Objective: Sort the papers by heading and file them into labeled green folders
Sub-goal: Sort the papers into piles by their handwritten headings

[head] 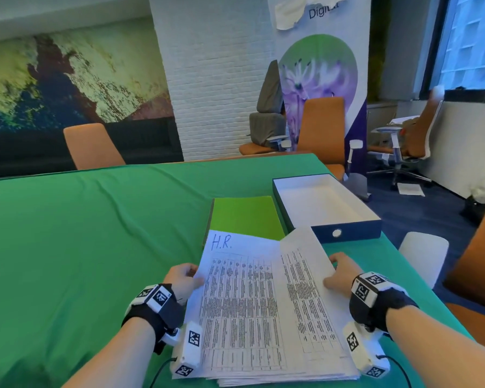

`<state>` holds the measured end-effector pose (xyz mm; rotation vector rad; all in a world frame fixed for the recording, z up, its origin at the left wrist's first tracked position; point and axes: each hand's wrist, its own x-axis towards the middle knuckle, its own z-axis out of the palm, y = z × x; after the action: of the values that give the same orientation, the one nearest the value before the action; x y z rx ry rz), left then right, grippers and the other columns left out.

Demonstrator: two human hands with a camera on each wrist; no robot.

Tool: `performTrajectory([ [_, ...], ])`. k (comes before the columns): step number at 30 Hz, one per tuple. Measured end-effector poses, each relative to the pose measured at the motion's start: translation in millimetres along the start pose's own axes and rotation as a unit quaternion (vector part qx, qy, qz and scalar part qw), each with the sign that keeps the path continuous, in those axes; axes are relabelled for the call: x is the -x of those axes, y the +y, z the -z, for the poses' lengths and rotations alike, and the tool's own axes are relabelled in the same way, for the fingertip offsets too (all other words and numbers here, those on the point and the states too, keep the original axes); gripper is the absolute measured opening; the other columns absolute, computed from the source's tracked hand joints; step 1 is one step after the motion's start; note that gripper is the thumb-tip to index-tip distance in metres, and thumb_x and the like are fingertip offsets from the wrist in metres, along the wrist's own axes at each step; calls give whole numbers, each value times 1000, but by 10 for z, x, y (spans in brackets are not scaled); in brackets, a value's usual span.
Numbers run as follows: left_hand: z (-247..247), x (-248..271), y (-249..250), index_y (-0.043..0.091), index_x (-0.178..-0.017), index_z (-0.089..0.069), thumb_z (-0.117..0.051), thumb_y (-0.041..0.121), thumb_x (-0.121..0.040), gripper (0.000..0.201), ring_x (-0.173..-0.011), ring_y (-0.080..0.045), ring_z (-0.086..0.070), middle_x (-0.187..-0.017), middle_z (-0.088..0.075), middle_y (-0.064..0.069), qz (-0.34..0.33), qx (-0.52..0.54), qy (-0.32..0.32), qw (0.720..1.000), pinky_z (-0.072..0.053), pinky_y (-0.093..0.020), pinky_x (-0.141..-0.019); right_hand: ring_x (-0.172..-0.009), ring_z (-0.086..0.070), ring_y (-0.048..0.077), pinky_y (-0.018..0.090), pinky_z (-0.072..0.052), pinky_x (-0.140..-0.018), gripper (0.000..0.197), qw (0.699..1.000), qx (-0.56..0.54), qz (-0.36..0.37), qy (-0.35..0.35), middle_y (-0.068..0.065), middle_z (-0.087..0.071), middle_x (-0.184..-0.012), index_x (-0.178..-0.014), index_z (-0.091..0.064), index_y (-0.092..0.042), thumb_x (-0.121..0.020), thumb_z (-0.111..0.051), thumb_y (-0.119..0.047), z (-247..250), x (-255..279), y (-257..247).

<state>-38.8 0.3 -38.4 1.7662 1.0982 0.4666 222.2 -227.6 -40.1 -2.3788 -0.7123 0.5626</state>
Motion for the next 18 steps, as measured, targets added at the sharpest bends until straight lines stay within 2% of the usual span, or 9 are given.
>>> performTrajectory([
  [2,31,11,24,4,-90,-62,-62,-2,-83,10,-94,-34,-64,-98,-68,-18,-3,25,10,1000,-50,-52,-90,-102,-53,22,36,-46,-89,63,999,30,9,38,7,-52,-120,-134,-36,-20,-80,-67,-24,-13,17,-33],
  [4,65,36,57,4,-94,-61,-61,-5,-84,13,-96,-33,-64,-101,-67,-18,-5,77,15,997,-49,-51,-91,-123,-43,26,42,-38,-102,74,994,50,57,81,6,-42,-138,-141,-31,-24,-78,-69,-37,-11,54,-115],
  [6,90,82,107,2,-96,-60,-60,-7,-83,15,-95,-32,-63,-100,-67,-18,-13,127,24,992,-49,-47,-90,-130,-40,23,40,-35,-106,82,991,-42,121,32,2,-40,-143,-144,-27,-24,-78,-71,-42,-7,105,-248],
  [9,86,104,167,3,-92,-60,-59,-5,-84,12,-91,-31,-62,-94,-67,-16,-32,178,27,983,-49,-47,-89,-118,-54,21,34,-43,-97,89,980,-119,142,-67,2,-52,-129,-147,-20,-20,-78,-74,-34,-76,157,-462],
  [10,79,114,191,4,-91,-59,-59,-5,-84,11,-88,-31,-61,-93,-67,-17,-39,185,26,982,-49,-50,-89,-107,-60,22,36,-48,-92,83,978,-142,134,-71,3,-59,-119,-146,-23,-17,-80,-73,-26,-112,155,-514],
  [12,77,107,225,6,-86,-49,-57,-7,-85,15,-83,-31,-61,-95,-66,-22,-51,203,33,977,-50,-53,-85,-84,-67,23,38,-57,-74,51,968,-210,114,-71,8,-67,-99,-132,-42,-9,-87,-64,-9,-151,169,-607],
  [14,108,93,235,11,-83,-38,-51,-13,-86,28,-77,-31,-62,-98,-65,-23,-58,226,35,972,-54,-49,-71,-74,-69,23,36,-59,-61,19,963,-243,102,-53,10,-69,-90,-110,-58,-5,-91,-55,-2,-150,184,-655],
  [15,131,97,233,13,-82,-36,-50,-15,-85,31,-75,-32,-63,-101,-65,-19,-62,225,29,972,-54,-46,-66,-73,-69,23,37,-60,-60,12,963,-246,98,-41,10,-69,-88,-101,-61,-6,-92,-54,-2,-137,184,-662],
  [18,175,111,209,19,-73,-50,-55,-13,-82,34,-82,-38,-58,-119,-62,-8,-84,188,-1,979,-44,-47,-70,-65,-66,22,33,-58,-51,16,960,-267,81,-35,9,-68,-81,-86,-62,-11,-93,-52,-1,-114,193,-678],
])
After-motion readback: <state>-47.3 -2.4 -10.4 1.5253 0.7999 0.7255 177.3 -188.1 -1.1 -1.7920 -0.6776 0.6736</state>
